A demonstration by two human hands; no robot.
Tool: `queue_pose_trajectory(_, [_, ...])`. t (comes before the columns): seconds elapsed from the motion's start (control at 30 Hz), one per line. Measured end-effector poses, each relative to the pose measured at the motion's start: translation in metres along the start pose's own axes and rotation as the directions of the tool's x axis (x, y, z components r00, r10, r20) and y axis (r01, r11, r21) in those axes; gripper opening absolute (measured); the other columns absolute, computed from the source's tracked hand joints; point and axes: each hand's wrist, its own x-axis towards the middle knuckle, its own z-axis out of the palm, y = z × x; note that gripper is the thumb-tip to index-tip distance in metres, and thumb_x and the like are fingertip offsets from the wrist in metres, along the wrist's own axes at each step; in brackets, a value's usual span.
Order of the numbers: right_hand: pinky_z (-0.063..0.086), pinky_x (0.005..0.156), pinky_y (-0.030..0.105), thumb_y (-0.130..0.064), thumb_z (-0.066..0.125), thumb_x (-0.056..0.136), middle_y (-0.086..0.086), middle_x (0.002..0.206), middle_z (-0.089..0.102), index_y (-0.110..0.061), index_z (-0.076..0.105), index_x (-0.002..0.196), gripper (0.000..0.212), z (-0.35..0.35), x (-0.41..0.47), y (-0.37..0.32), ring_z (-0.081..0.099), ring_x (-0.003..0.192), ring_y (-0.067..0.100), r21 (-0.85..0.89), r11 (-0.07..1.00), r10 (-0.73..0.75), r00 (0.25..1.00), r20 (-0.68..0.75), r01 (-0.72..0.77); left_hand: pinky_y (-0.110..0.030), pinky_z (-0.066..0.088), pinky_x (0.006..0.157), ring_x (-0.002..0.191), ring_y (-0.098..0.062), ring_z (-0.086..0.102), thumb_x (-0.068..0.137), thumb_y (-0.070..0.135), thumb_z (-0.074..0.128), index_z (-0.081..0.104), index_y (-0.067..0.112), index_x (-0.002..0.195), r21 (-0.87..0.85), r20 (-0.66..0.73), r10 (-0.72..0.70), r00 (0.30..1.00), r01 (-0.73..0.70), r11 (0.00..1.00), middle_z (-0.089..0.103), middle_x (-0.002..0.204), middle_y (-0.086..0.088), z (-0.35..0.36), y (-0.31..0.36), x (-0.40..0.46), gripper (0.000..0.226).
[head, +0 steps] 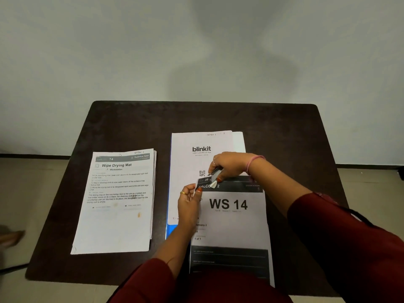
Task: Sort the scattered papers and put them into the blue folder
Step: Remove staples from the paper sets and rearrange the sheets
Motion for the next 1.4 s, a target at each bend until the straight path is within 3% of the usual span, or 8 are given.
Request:
queue_pose_trajectory(0.27, [0.029, 0.085, 0.031, -0.029, 0.065, 0.088, -0.005, 0.121, 0.059, -0.024, 0.06, 0.124, 0.037, -0.005, 0.022, -0.006, 0.049, 0.107, 0.015, -0.05, 0.998, -0.037, 0.994, 0.103, 0.042, -0.029, 0.059, 0.068, 0.089, -0.026, 0.068, 0.093, 0.021, 0.059, 0.052, 0.015, 0.114, -0.007, 0.008, 0.013, 1.0, -0.013, 1.0, 0.067, 0.107, -0.012, -0.001, -0.003, 0.001, 0.023])
queue_pose_trajectory(0.43, [0.036, 0.088, 0.035, -0.032, 0.063, 0.089, -0.005, 0.119, 0.062, -0.024, 0.063, 0.12, 0.032, -0.006, 0.03, -0.008, 0.052, 0.108, 0.016, -0.031, 0.998, -0.058, 0.99, 0.128, 0.062, -0.032, 0.06, 0.069, 0.09, -0.029, 0.07, 0.088, 0.014, 0.065, 0.046, 0.016, 0.118, -0.034, 0.009, -0.028, 1.0, 0.029, 0.999, 0.067, 0.109, -0.011, -0.003, -0.004, 0.001, 0.035])
queue_pose_trajectory(0.6, [0.029, 0.087, 0.037, -0.036, 0.059, 0.09, -0.004, 0.115, 0.064, -0.024, 0.064, 0.116, 0.029, -0.004, 0.033, -0.008, 0.051, 0.106, 0.017, -0.049, 0.997, -0.054, 0.991, 0.119, 0.061, -0.037, 0.061, 0.07, 0.083, -0.024, 0.072, 0.081, 0.021, 0.075, 0.048, 0.024, 0.125, 0.018, 0.057, -0.031, 0.998, 0.03, 0.999, 0.069, 0.108, -0.005, -0.004, -0.005, 0.003, 0.052])
queue_pose_trajectory(0.73, [0.024, 0.084, 0.035, -0.037, 0.057, 0.092, -0.005, 0.112, 0.064, -0.026, 0.064, 0.113, 0.025, -0.001, 0.034, -0.007, 0.049, 0.102, 0.015, -0.054, 0.996, -0.062, 0.994, 0.086, 0.067, -0.024, 0.057, 0.061, 0.075, -0.017, 0.072, 0.085, 0.029, 0.069, 0.056, 0.023, 0.112, 0.084, 0.06, 0.015, 0.998, -0.02, 0.996, 0.072, 0.097, -0.003, -0.003, -0.003, 0.002, 0.031])
queue_pose_trajectory(0.9, [0.022, 0.084, 0.035, -0.037, 0.055, 0.093, -0.005, 0.112, 0.064, -0.025, 0.064, 0.114, 0.026, 0.001, 0.03, -0.005, 0.049, 0.103, 0.014, -0.07, 0.994, -0.078, 0.996, 0.045, 0.081, -0.033, 0.06, 0.069, 0.077, -0.019, 0.072, 0.087, 0.042, 0.062, 0.057, 0.022, 0.113, 0.153, 0.041, 0.02, 0.999, -0.026, 0.988, 0.073, 0.096, -0.002, -0.003, -0.005, 0.005, 0.033])
queue_pose_trajectory(1.2, [0.019, 0.086, 0.038, -0.038, 0.055, 0.093, -0.005, 0.116, 0.065, -0.026, 0.066, 0.114, 0.026, 0.006, 0.028, -0.009, 0.049, 0.109, 0.016, -0.105, 0.991, -0.08, 0.997, -0.006, 0.079, -0.031, 0.06, 0.065, 0.074, -0.021, 0.072, 0.091, 0.041, 0.059, 0.054, 0.02, 0.104, 0.168, 0.023, 0.007, 1.0, -0.011, 0.986, 0.073, 0.091, -0.002, 0.0, -0.002, 0.006, 0.025])
queue_pose_trajectory(1.3, [0.021, 0.09, 0.04, -0.036, 0.056, 0.093, -0.006, 0.117, 0.063, -0.026, 0.065, 0.116, 0.027, 0.004, 0.026, -0.008, 0.049, 0.111, 0.017, -0.084, 0.994, -0.072, 0.997, 0.007, 0.073, -0.038, 0.061, 0.069, 0.075, -0.022, 0.072, 0.088, 0.041, 0.062, 0.055, 0.021, 0.107, 0.168, 0.037, 0.0, 0.999, -0.006, 0.986, 0.073, 0.094, -0.003, -0.002, -0.002, 0.008, 0.028])
queue_pose_trajectory(1.4, [0.024, 0.092, 0.04, -0.033, 0.056, 0.093, -0.007, 0.123, 0.059, -0.029, 0.06, 0.125, 0.032, 0.003, 0.022, -0.005, 0.046, 0.114, 0.015, -0.099, 0.991, -0.09, 0.995, 0.042, 0.094, -0.034, 0.061, 0.067, 0.076, -0.02, 0.073, 0.084, 0.036, 0.07, 0.054, 0.021, 0.113, 0.158, 0.055, 0.008, 0.998, -0.017, 0.987, 0.073, 0.099, -0.003, -0.003, -0.002, 0.006, 0.037])
